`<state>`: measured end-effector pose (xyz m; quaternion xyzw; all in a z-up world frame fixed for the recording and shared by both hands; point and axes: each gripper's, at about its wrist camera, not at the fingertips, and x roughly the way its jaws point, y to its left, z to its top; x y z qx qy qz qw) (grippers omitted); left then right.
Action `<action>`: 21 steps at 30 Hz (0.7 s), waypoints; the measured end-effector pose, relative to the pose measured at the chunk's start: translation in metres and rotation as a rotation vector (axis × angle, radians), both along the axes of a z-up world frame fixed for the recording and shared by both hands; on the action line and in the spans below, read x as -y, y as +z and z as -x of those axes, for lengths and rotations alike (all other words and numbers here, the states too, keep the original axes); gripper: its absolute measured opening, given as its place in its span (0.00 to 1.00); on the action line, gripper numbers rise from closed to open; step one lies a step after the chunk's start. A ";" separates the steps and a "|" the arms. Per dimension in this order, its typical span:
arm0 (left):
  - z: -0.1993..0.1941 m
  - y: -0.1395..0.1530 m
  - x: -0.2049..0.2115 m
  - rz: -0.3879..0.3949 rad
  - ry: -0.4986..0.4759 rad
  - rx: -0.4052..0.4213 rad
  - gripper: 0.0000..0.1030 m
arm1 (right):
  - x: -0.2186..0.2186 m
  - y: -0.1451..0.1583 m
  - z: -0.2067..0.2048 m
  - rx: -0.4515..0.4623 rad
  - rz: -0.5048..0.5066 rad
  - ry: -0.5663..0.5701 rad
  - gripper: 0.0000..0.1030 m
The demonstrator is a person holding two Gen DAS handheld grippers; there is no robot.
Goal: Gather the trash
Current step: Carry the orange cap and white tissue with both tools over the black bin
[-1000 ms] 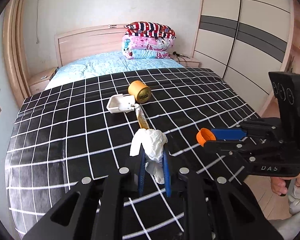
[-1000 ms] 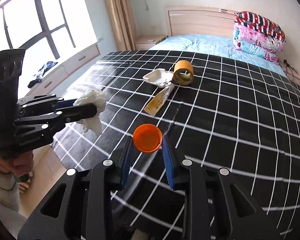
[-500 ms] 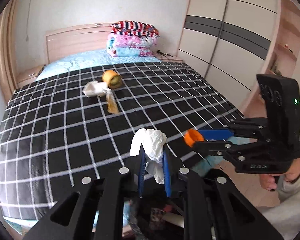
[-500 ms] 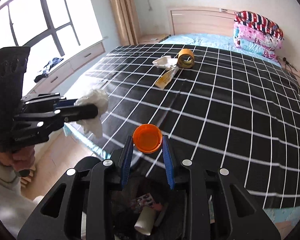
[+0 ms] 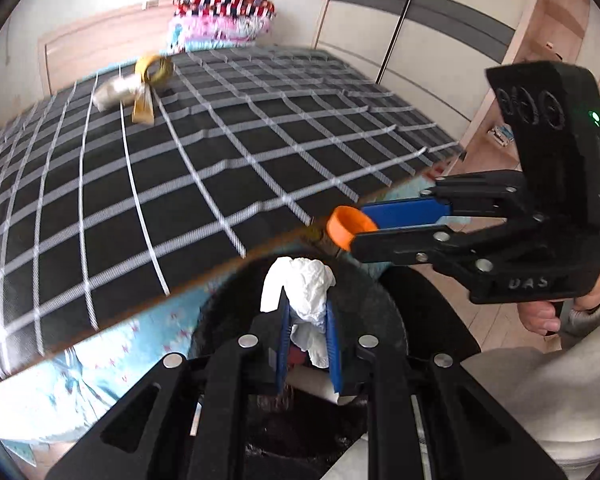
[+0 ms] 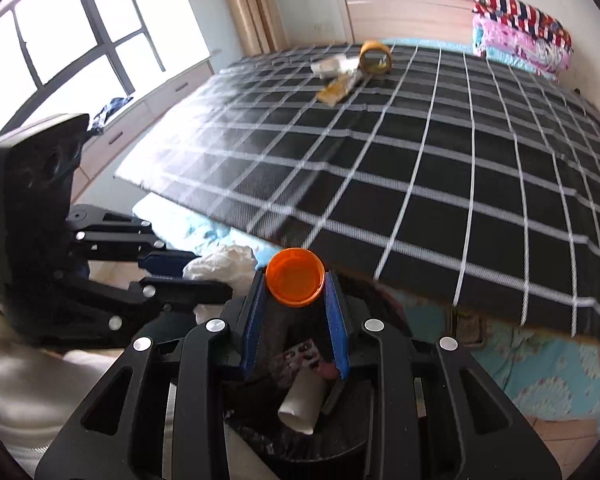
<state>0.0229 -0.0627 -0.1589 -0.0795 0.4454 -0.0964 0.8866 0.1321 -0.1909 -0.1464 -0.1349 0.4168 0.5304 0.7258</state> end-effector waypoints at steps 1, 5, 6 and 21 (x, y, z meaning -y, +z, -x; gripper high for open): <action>-0.001 -0.006 -0.001 0.001 0.004 -0.016 0.15 | 0.002 -0.008 0.002 -0.015 0.017 0.004 0.29; -0.003 -0.025 -0.003 0.004 0.007 -0.068 0.15 | 0.005 -0.036 0.009 -0.051 0.078 0.011 0.29; -0.003 -0.028 -0.002 0.004 0.005 -0.075 0.15 | 0.005 -0.043 0.010 -0.065 0.092 0.009 0.29; -0.011 -0.089 -0.004 0.026 0.015 -0.222 0.15 | -0.001 -0.102 0.004 -0.159 0.234 -0.028 0.29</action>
